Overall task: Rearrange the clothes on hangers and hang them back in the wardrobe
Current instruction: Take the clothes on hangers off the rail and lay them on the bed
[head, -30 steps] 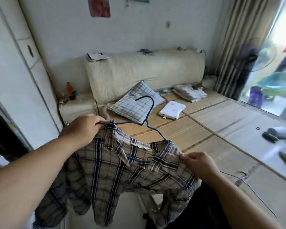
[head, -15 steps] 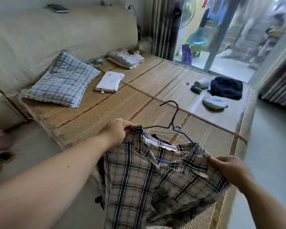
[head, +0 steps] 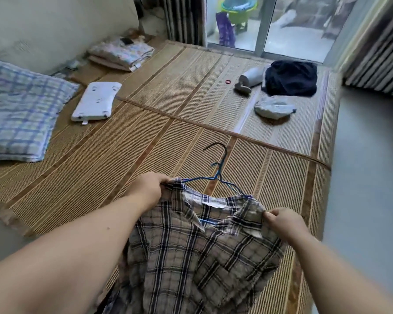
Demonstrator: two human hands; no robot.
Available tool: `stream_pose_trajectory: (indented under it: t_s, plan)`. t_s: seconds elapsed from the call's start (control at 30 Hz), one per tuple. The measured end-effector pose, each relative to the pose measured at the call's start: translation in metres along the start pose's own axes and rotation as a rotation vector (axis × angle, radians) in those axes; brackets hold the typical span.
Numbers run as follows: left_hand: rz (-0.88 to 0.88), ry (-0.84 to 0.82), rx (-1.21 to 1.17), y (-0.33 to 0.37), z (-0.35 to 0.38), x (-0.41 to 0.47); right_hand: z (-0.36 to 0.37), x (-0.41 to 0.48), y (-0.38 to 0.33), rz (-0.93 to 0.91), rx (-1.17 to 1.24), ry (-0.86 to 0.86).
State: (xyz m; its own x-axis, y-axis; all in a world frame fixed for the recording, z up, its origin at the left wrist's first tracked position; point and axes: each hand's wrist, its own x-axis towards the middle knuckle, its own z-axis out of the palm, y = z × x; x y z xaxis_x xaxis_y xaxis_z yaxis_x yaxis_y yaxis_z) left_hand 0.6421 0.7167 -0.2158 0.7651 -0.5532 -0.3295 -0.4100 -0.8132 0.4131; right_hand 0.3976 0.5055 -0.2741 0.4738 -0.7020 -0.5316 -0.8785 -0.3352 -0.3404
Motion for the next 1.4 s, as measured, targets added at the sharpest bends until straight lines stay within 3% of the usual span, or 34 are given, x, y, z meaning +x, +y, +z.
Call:
stream_pose_trajectory:
  t_s: [0.2, 0.33, 0.5, 0.63, 0.97, 1.2, 1.4]
  plan:
    - [-0.012, 0.039, 0.175, -0.009, 0.045, 0.05, 0.019, 0.049, -0.001, 0.032, 0.013, -0.054]
    - [-0.048, -0.057, 0.218, -0.011, 0.071, 0.045, 0.044, 0.048, -0.009, -0.009, 0.028, -0.216]
    - [-0.01, -0.154, 0.169, -0.013, 0.067, -0.002, 0.056, 0.019, -0.053, -0.224, -0.108, -0.245]
    - [0.016, -0.134, 0.139, -0.018, 0.023, -0.033, 0.051, -0.012, -0.118, -0.496, -0.101, -0.147]
    - [-0.047, 0.3, 0.289, -0.097, -0.149, -0.193, 0.039, -0.178, -0.319, -1.201, -0.205, -0.01]
    - [-0.349, 0.625, 0.394, -0.181, -0.247, -0.377, 0.072, -0.36, -0.423, -1.613, -0.271, -0.012]
    - [-0.628, 0.9, 0.434, -0.213, -0.289, -0.532, 0.109, -0.534, -0.47, -1.917, -0.096, -0.072]
